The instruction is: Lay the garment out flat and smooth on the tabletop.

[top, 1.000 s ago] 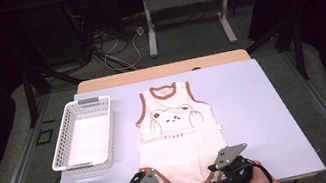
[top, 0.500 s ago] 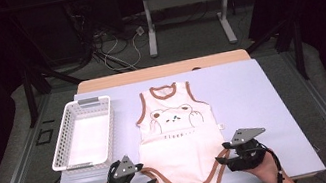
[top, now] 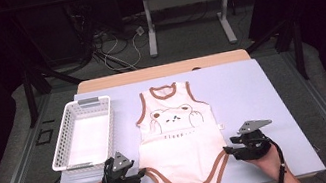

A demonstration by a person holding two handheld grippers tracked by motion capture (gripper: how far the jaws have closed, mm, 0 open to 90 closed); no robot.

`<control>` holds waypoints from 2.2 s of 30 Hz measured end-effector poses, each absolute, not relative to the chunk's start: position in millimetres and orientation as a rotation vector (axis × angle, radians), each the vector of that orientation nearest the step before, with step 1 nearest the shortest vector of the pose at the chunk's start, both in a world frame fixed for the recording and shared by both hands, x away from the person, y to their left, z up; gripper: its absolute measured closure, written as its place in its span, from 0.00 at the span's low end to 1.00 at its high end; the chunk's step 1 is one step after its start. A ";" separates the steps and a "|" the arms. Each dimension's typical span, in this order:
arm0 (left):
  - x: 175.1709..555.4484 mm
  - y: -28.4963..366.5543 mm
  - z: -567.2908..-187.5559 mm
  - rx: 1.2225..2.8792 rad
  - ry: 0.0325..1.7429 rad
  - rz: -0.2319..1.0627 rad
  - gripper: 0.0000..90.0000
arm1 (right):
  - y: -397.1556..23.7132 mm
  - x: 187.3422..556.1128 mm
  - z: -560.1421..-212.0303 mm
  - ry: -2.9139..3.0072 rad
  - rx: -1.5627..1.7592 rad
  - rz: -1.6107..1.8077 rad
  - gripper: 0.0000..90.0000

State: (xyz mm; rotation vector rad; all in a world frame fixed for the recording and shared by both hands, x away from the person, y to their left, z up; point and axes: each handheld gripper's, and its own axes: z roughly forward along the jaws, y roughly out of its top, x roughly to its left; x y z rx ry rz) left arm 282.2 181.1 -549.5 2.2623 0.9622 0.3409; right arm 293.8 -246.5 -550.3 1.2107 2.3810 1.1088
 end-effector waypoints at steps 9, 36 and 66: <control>291.9 181.3 -555.7 2.251 0.965 0.300 0.55 | -242.8 297.6 -553.9 2.381 1.188 1.085 0.67; 292.0 183.6 -557.7 2.230 0.855 0.259 0.96 | -239.9 301.3 -560.0 2.386 1.213 1.109 0.90; 287.8 188.7 -552.4 2.313 0.849 0.233 0.97 | -232.9 292.0 -554.7 2.419 1.111 1.039 0.98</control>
